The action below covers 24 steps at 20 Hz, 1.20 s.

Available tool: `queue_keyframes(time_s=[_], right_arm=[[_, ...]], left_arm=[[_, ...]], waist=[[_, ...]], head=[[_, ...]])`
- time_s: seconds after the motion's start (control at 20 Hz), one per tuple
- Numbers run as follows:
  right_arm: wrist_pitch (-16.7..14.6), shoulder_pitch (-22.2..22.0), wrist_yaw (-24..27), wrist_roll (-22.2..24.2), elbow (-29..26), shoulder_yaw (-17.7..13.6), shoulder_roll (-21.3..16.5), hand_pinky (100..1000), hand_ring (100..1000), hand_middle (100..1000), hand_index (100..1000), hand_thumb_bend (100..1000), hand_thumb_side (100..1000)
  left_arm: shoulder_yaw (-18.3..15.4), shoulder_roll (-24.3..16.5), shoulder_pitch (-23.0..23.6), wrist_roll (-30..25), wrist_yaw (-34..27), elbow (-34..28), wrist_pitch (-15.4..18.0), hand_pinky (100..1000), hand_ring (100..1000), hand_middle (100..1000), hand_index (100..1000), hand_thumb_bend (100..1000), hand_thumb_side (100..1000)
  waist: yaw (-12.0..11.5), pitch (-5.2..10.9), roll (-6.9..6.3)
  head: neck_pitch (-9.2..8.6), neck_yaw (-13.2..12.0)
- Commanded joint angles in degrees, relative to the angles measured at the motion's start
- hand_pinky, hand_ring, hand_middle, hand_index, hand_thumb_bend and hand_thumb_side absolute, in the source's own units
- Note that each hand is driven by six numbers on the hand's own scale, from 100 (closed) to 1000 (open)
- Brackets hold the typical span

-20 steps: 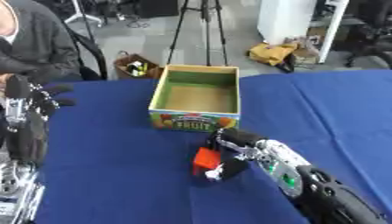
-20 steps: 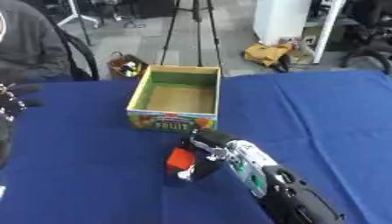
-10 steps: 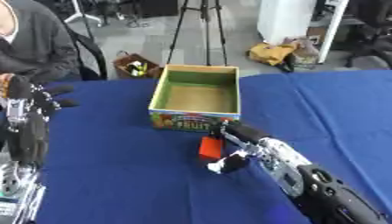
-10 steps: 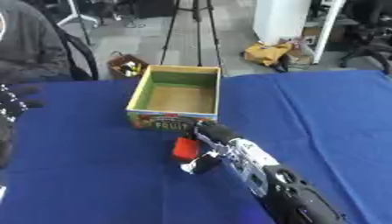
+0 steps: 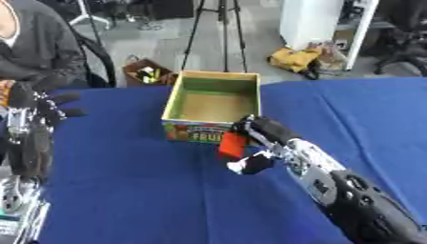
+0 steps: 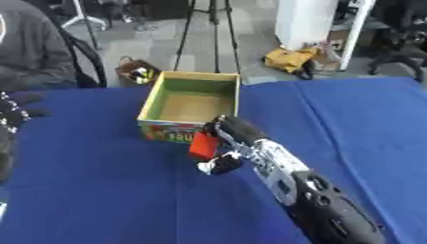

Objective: Pick up objects on the table and place them in the box.

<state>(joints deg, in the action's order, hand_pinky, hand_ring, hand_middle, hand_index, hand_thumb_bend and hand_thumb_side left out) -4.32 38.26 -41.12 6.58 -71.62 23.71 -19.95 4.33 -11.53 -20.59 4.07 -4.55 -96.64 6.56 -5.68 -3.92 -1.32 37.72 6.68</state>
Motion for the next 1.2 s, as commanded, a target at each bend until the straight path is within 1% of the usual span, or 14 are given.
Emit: queue_keyframes(time_s=[0.05, 0.25, 0.4, 0.55, 0.6, 0.7, 0.75, 0.9, 0.95, 1.05, 1.1, 1.15, 1.2], right_arm=[[1.7, 2.8, 2.5, 0.5, -3.3, -1.2, -3.4, 511, 467, 267, 362, 100, 161], [3.5, 5.9, 3.0, 1.7, -4.0, -2.5, -6.2, 519, 473, 276, 368, 100, 175], [4.6, 7.9, 1.7, 1.5, -1.8, -4.2, -7.6, 522, 477, 282, 373, 100, 180], [5.8, 9.1, -0.5, 0.9, 2.1, -6.5, -8.5, 527, 482, 293, 384, 100, 187], [5.9, 9.4, -1.2, 0.6, 3.5, -7.1, -8.5, 527, 482, 293, 384, 100, 187], [6.5, 9.6, -2.7, -0.1, 6.4, -8.8, -8.8, 533, 489, 306, 398, 100, 196], [6.5, 9.6, -3.3, -0.3, 7.9, -9.5, -9.0, 545, 503, 328, 419, 100, 219], [8.3, 9.2, -5.7, 0.2, 12.1, -13.0, -9.4, 557, 521, 360, 452, 100, 237], [9.2, 9.2, -6.6, 0.2, 13.6, -14.2, -9.4, 568, 539, 401, 492, 100, 245], [10.4, 9.2, -8.4, 0.0, 16.6, -15.7, -9.1, 581, 565, 442, 522, 100, 246], [10.2, 9.4, -9.1, -0.3, 18.1, -16.1, -8.9, 646, 647, 558, 630, 100, 349], [9.7, 9.5, -9.8, -0.5, 19.6, -16.3, -8.7, 739, 754, 715, 756, 384, 423], [9.1, 9.7, -10.6, -0.2, 21.0, -16.2, -8.4, 796, 807, 795, 808, 320, 590]], left_arm=[[0.2, -0.7, -0.4, -0.3, -0.4, -1.0, 0.1, 637, 744, 778, 864, 534, 973], [0.7, -0.4, -0.4, -0.8, -0.7, -1.0, 0.0, 637, 744, 779, 864, 533, 975], [1.7, 0.6, -1.0, -1.6, -1.1, -1.1, 0.0, 637, 744, 779, 864, 533, 975], [2.9, 2.1, -2.0, -2.8, -1.4, -1.3, 0.0, 637, 743, 778, 863, 535, 973], [3.2, 2.4, -2.2, -3.1, -1.5, -1.4, 0.0, 637, 743, 778, 863, 535, 973], [3.8, 3.3, -3.0, -3.8, -1.8, -1.6, 0.0, 637, 743, 778, 863, 536, 971], [4.1, 3.6, -3.3, -4.1, -1.9, -1.8, 0.1, 638, 742, 777, 862, 538, 968], [5.3, 4.8, -5.1, -5.3, -2.4, -2.6, 0.1, 638, 742, 777, 862, 539, 965], [5.8, 5.2, -5.5, -5.7, -2.6, -2.8, 0.0, 638, 741, 776, 861, 539, 965], [6.6, 5.7, -6.2, -6.6, -3.0, -3.2, -0.3, 638, 741, 776, 861, 538, 966], [6.8, 5.8, -6.3, -6.9, -3.2, -3.3, -0.4, 638, 741, 776, 861, 538, 966], [7.0, 5.8, -6.4, -7.2, -3.3, -3.5, -0.5, 637, 741, 776, 861, 538, 966], [7.2, 5.9, -6.5, -7.4, -3.4, -3.6, -0.6, 638, 741, 776, 861, 538, 967]], waist=[[-0.4, 0.77, 0.03], [-1.7, 0.57, 0.22], [-4.0, 0.06, 0.39], [-7.1, -0.49, 0.66], [-7.8, -0.59, 0.73], [-9.7, -0.99, 0.95], [-10.5, -1.20, 1.02], [-14.1, -2.05, 1.10], [-15.4, -2.28, 1.04], [-17.1, -2.58, 0.86], [-17.5, -2.67, 0.78], [-17.8, -2.75, 0.70], [-18.0, -2.83, 0.63]], head=[[-0.38, 0.5], [-1.15, 1.3], [-2.12, 3.0], [-3.34, 5.7], [-3.59, 6.4], [-4.45, 8.7], [-4.93, 9.7], [-6.85, 14.0], [-7.40, 15.5], [-8.26, 17.4], [-8.55, 18.0], [-8.78, 18.5], [-8.98, 18.8]])
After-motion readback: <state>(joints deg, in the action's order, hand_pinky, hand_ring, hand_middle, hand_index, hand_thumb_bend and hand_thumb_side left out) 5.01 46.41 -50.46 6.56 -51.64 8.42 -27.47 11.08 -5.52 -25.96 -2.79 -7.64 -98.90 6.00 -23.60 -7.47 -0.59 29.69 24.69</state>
